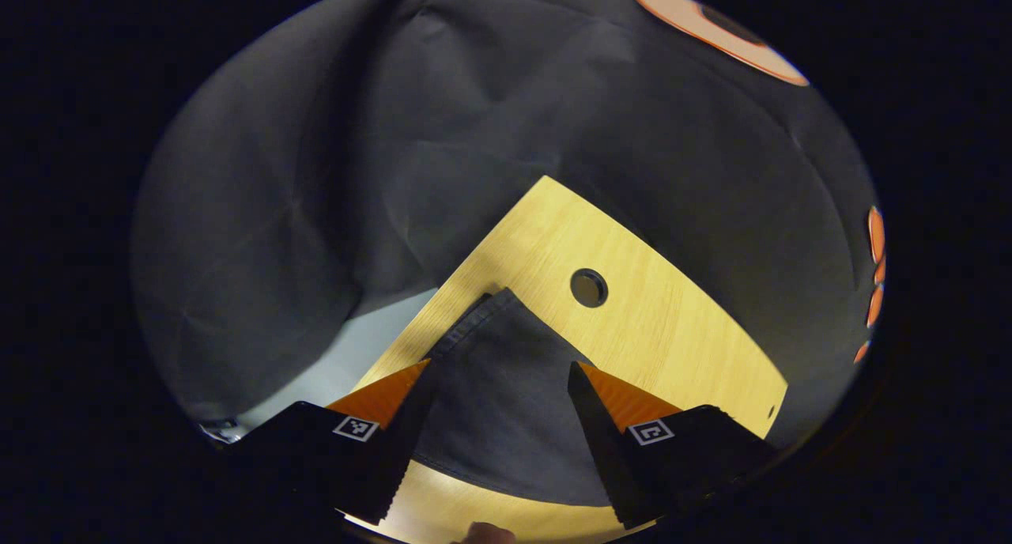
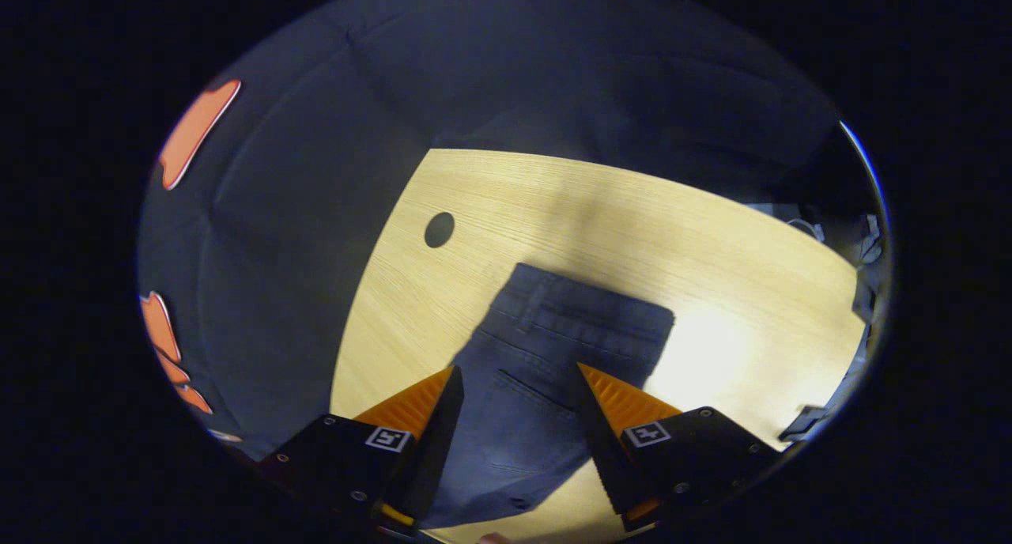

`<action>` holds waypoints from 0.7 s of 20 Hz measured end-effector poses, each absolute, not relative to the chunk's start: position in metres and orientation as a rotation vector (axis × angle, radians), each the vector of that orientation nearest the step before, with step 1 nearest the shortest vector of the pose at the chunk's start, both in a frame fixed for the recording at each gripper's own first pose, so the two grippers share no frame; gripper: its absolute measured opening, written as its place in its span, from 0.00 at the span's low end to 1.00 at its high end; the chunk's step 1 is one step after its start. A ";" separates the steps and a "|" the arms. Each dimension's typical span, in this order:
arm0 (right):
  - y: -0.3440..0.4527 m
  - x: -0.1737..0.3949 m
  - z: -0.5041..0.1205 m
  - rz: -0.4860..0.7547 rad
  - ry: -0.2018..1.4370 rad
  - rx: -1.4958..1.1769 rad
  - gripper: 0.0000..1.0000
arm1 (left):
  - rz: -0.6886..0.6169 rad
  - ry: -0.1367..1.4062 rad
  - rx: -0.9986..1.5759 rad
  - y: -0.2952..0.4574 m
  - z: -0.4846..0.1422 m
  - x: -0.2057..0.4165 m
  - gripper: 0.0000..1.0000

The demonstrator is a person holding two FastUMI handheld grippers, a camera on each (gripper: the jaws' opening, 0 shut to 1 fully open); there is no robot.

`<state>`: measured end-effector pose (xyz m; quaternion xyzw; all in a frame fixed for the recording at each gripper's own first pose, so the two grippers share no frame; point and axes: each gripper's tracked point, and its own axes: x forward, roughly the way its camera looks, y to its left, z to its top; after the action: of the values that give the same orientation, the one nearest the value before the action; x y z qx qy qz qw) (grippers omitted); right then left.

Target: Grasp the waist and the cuffs of the jeans and fold them to make the two legs overlap; first hold the waist and fold one-third of the jeans toward the cuffs, then hold the cuffs and fold the remaining one-third in the same direction to finish folding.

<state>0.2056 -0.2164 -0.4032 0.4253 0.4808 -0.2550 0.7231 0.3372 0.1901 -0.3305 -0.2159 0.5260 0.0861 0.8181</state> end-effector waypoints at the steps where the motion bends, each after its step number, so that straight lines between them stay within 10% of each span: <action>1: -0.221 0.196 -0.405 -0.564 1.070 0.910 0.87 | 0.151 1.108 -0.426 0.185 -0.325 0.338 0.99; 14: -0.217 0.151 -0.457 -0.573 1.184 0.900 0.91 | -0.069 0.987 -0.301 0.150 -0.288 0.318 0.99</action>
<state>0.1513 -0.2166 -0.4572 0.4040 0.5315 -0.2571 0.6987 0.3178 0.1496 -0.2880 -0.1439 0.4717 -0.0328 0.8693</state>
